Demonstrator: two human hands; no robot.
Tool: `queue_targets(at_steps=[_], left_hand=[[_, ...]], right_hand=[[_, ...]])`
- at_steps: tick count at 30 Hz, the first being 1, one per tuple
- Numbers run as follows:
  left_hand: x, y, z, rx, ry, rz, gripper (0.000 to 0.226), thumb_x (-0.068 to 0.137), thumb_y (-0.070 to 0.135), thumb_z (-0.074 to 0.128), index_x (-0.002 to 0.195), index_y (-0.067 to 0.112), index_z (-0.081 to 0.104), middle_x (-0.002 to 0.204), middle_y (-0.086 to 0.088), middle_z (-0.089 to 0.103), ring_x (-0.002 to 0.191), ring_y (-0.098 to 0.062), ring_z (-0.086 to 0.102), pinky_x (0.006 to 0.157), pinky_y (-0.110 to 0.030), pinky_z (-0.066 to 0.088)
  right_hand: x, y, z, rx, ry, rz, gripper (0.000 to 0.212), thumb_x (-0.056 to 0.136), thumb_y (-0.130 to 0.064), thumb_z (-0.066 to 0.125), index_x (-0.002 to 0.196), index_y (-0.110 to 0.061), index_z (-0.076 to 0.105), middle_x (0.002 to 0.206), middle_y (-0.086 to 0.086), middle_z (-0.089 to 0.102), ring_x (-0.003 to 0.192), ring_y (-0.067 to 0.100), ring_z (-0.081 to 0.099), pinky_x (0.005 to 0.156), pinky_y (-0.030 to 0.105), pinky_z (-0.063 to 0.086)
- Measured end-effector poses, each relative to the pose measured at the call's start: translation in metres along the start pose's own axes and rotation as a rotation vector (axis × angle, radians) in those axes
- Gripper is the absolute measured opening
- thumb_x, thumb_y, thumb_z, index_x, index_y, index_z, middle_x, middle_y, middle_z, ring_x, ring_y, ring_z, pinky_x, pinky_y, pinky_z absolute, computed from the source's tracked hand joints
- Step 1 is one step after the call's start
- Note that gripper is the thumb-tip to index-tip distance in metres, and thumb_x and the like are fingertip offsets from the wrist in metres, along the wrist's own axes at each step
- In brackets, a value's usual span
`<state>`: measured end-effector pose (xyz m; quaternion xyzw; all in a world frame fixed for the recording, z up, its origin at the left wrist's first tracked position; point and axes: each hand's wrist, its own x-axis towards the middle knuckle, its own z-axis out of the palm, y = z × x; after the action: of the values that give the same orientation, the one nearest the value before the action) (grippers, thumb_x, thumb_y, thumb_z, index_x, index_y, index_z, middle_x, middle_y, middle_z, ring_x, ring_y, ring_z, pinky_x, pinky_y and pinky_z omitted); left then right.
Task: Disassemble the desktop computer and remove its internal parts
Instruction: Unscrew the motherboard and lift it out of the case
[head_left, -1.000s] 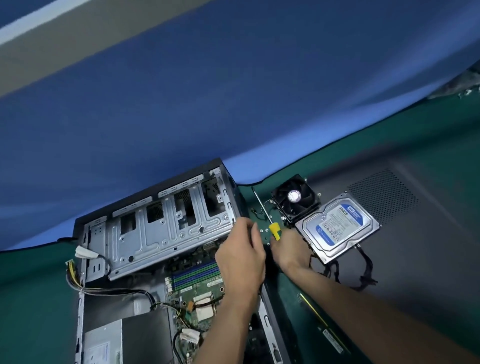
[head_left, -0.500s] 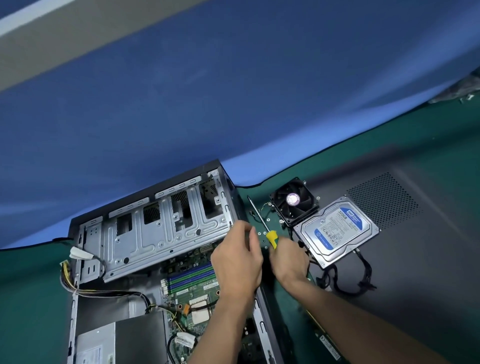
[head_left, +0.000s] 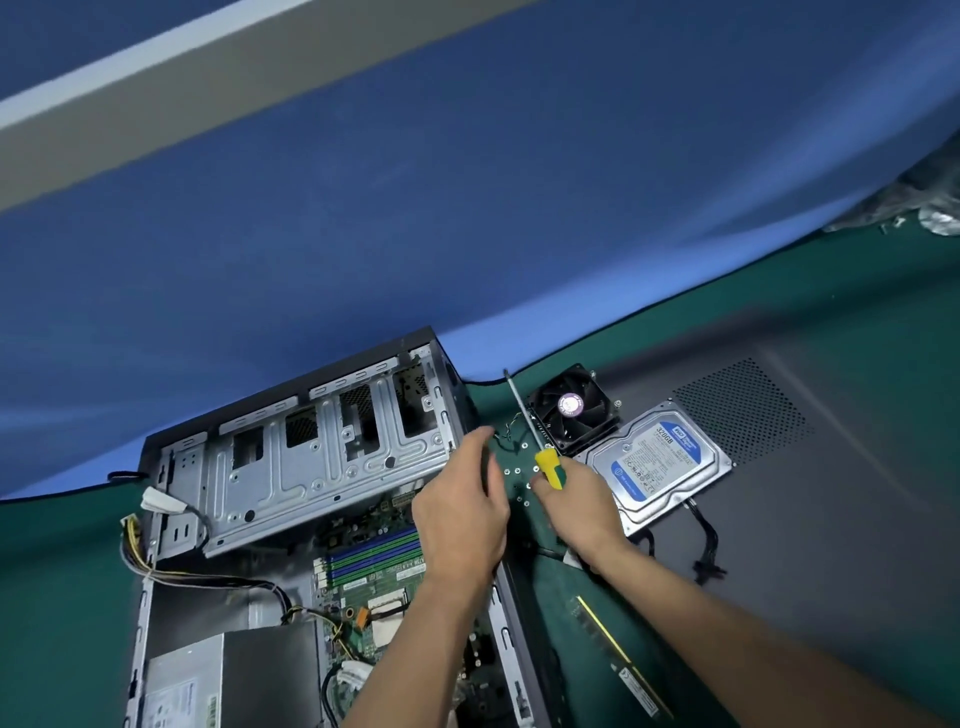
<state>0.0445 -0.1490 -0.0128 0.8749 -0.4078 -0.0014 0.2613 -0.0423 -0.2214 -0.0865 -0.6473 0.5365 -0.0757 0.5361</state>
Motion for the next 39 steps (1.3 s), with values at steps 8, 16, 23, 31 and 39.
queue_targets(at_steps=[8, 16, 23, 31, 39], left_hand=[[0.023, 0.013, -0.028, 0.380, -0.112, 0.307, 0.025, 0.064, 0.009, 0.082, 0.087, 0.013, 0.071, 0.064, -0.003, 0.064, 0.041, -0.026, 0.057, 0.033, -0.025, 0.034], [0.005, -0.038, -0.084, 0.364, -0.118, 0.239, 0.018, 0.087, 0.038, 0.063, 0.083, 0.022, 0.070, 0.058, 0.002, 0.064, 0.049, -0.019, 0.060, 0.043, -0.021, 0.032], [-0.022, -0.077, -0.073, -0.014, -0.239, -0.047, 0.020, 0.092, 0.029, 0.052, 0.109, 0.029, 0.062, 0.079, 0.012, 0.065, 0.068, -0.006, 0.058, 0.054, -0.020, 0.034], [-0.054, -0.135, -0.038, -0.051, -0.427, -0.307, 0.020, 0.091, 0.020, 0.048, 0.108, 0.023, 0.059, 0.093, 0.010, 0.064, 0.082, -0.011, 0.057, 0.069, -0.025, 0.040], [-0.057, -0.147, -0.023, -0.156, -0.440, -0.320, 0.024, 0.091, 0.018, 0.053, 0.110, 0.026, 0.064, 0.112, 0.006, 0.064, 0.094, -0.013, 0.060, 0.081, -0.028, 0.050]], right_hand=[[-0.024, -0.057, -0.061, -0.212, -0.360, -0.225, 0.014, 0.083, -0.023, 0.062, 0.072, -0.019, 0.055, 0.055, -0.005, 0.053, 0.041, 0.012, 0.051, 0.047, 0.024, 0.043], [-0.050, -0.124, -0.099, 0.100, -0.483, -0.175, 0.029, 0.079, -0.019, 0.076, 0.100, -0.004, 0.063, 0.061, 0.001, 0.067, 0.038, 0.013, 0.053, 0.034, 0.021, 0.041], [-0.076, -0.148, -0.049, -0.148, -0.050, -0.447, 0.024, 0.076, -0.039, 0.073, 0.071, -0.022, 0.057, 0.053, 0.000, 0.060, 0.038, 0.009, 0.042, 0.041, 0.023, 0.037], [-0.093, -0.145, -0.003, -0.615, 0.106, -0.494, 0.021, 0.077, -0.046, 0.060, 0.074, -0.027, 0.053, 0.053, -0.007, 0.056, 0.052, 0.011, 0.051, 0.048, 0.028, 0.037], [-0.091, -0.125, 0.035, -0.769, 0.229, -0.440, 0.023, 0.079, -0.051, 0.052, 0.084, -0.029, 0.053, 0.053, -0.007, 0.056, 0.053, 0.012, 0.051, 0.047, 0.025, 0.029]])
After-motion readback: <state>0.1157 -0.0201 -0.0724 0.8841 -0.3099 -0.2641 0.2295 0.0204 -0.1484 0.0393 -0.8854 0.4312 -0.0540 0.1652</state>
